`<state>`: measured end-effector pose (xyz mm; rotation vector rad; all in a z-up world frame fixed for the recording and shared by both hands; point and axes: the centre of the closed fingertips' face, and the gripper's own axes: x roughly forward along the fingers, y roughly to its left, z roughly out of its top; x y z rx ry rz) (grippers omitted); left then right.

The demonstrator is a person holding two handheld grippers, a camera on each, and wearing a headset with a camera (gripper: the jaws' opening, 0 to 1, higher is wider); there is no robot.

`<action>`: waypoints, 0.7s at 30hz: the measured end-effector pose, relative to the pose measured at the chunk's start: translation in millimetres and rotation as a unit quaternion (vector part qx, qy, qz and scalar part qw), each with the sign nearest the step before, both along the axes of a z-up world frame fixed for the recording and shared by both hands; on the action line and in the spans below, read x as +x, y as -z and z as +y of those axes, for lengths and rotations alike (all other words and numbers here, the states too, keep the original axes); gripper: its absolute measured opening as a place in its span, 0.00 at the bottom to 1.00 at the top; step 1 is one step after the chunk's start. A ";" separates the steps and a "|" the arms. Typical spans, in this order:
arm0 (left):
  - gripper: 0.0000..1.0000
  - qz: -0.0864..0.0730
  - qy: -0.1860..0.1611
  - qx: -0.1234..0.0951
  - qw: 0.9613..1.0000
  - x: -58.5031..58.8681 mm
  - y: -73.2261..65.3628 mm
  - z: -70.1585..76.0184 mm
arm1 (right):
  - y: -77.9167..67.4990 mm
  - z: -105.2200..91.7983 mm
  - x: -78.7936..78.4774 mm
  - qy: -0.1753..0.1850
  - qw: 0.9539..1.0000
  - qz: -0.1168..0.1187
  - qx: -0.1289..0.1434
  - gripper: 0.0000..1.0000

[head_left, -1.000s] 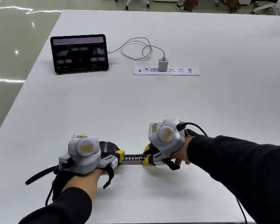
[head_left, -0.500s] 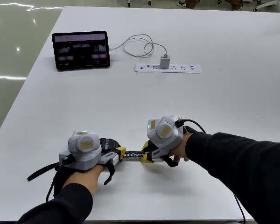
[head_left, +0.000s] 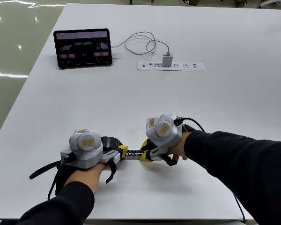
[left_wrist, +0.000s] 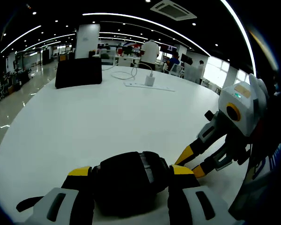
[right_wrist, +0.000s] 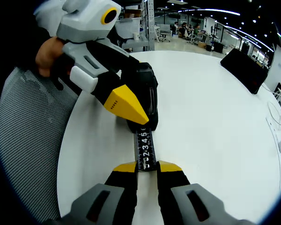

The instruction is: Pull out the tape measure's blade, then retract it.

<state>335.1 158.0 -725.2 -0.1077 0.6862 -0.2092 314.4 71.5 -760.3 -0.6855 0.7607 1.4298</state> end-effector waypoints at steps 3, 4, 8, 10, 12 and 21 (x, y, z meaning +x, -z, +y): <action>0.59 0.000 0.000 0.000 1.000 -0.1 0.0 -0.1 | -0.3 2.0 0.2 -0.004 1.000 0.000 0.000 0.11; 0.59 0.001 0.000 0.000 1.000 -0.2 0.0 -0.1 | -0.2 2.8 0.1 -0.005 1.000 -0.002 0.000 0.11; 0.59 0.003 -0.001 0.000 1.000 -0.3 -0.2 0.1 | -0.2 5.3 0.8 0.001 1.000 0.001 0.002 0.11; 0.59 0.003 -0.001 -0.001 1.000 -0.5 -0.5 0.1 | -0.5 6.3 0.6 0.000 1.000 0.000 0.003 0.10; 0.59 0.003 -0.001 -0.001 1.000 -0.5 -0.3 0.2 | -0.5 7.9 0.7 -0.002 1.000 -0.002 0.004 0.10; 0.59 0.003 -0.002 -0.003 1.000 0.1 -0.2 0.2 | -0.7 15.3 1.4 -0.006 1.000 -0.002 0.009 0.10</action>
